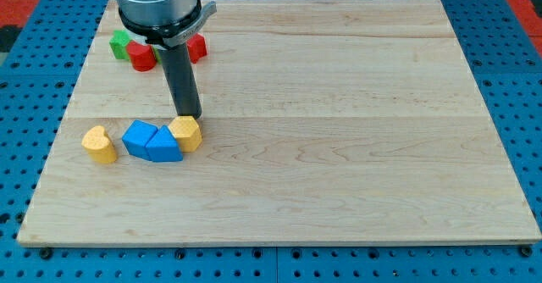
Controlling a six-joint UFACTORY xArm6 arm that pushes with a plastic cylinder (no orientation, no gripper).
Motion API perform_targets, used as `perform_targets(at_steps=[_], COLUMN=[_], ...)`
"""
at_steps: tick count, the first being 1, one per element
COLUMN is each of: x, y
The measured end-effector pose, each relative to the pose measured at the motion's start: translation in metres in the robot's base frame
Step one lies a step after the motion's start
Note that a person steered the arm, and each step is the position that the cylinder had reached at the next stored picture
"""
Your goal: Slide the yellow heart to the left side of the blue cube
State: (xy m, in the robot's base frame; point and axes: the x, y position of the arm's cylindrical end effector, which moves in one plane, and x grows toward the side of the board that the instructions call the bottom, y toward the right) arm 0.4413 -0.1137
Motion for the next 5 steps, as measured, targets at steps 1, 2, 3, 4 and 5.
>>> perform_targets(at_steps=[1, 2, 3, 4, 5], x=[0.0, 0.0, 0.0, 0.0, 0.009], y=[0.0, 0.005, 0.01, 0.01, 0.023])
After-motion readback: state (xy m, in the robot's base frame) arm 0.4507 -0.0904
